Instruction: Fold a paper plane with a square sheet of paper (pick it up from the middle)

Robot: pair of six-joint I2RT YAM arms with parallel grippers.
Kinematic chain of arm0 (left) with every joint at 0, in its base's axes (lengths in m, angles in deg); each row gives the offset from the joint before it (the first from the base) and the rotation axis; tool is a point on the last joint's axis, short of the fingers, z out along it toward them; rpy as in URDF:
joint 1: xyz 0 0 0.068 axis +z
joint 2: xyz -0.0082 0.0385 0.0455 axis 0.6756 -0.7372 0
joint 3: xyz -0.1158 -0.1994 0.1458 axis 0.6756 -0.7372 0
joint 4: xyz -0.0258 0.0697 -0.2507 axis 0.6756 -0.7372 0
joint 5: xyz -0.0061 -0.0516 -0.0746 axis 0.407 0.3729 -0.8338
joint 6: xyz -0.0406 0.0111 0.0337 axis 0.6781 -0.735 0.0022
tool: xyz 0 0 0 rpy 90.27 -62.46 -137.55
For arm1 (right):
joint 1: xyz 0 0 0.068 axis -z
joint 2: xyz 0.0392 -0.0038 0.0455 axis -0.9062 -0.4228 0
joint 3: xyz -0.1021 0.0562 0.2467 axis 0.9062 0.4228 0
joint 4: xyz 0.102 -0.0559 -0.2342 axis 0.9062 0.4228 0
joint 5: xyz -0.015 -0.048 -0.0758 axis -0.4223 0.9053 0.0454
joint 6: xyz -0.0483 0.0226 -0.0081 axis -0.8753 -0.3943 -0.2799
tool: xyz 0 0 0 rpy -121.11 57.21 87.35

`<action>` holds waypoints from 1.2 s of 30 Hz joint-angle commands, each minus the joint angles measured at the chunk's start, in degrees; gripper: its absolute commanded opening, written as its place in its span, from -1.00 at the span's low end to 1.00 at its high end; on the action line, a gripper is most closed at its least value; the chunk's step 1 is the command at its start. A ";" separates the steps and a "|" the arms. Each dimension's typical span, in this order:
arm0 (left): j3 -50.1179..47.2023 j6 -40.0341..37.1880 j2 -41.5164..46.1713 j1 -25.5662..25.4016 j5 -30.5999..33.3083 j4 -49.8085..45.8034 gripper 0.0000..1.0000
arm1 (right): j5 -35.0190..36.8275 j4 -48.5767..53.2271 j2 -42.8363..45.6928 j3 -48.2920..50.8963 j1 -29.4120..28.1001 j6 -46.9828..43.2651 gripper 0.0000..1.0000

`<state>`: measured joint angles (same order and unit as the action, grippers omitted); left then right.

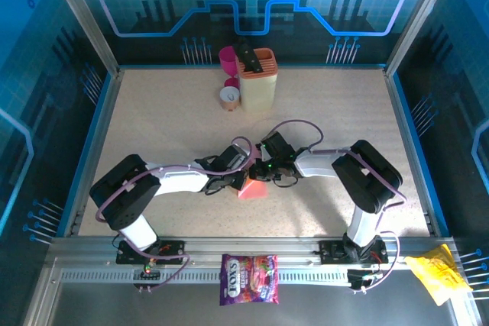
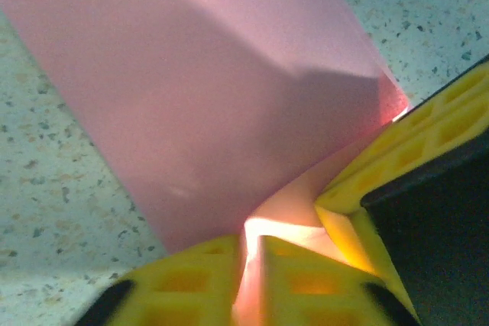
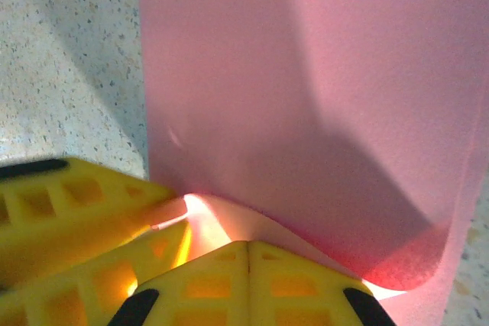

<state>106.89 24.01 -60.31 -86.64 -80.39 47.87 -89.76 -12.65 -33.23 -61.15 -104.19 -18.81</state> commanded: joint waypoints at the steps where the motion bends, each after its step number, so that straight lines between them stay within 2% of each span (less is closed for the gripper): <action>1: -0.92 3.93 4.71 1.53 -2.16 -1.14 -0.22 | 1.20 2.03 -2.95 1.96 -0.04 0.34 -1.00; 3: -1.29 4.99 6.87 1.52 -3.24 -1.29 0.00 | 1.11 1.79 -3.09 2.21 -0.09 0.43 -1.00; 5: -2.07 5.76 8.67 1.52 -5.03 -1.20 0.02 | 1.18 1.56 -3.06 2.42 -0.10 0.51 -1.00; 6: -2.79 6.27 9.46 1.51 -6.19 -0.63 -0.04 | 1.20 1.42 -3.15 2.58 -0.09 0.52 -1.00; 7: -3.42 6.74 10.13 1.46 -7.23 0.08 -0.15 | 1.22 1.34 -3.20 2.66 -0.09 0.60 -1.00; 10: -6.31 8.14 11.76 0.97 -10.68 3.17 -0.79 | 1.04 1.01 -3.54 2.80 -0.09 0.74 -1.00; 12: -7.71 8.54 12.32 -0.01 -11.85 4.87 -1.00 | 0.93 0.77 -3.83 2.61 -0.09 0.76 -1.00; 17: -8.37 9.25 10.40 -2.02 -12.08 6.87 -1.00 | 0.83 0.52 -4.40 2.69 -0.09 0.97 -1.00; 27: -6.87 8.16 3.79 -2.41 -10.89 8.19 -1.00 | 0.74 0.69 -4.71 2.20 -0.09 0.88 -1.00; 36: -12.77 10.64 5.48 -2.57 -9.62 9.18 -1.00 | 0.59 0.68 -4.72 2.45 0.34 0.73 -1.00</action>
<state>96.86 33.17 -55.72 -88.85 -91.01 58.53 -91.60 -17.42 -34.69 -60.49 -104.19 -18.33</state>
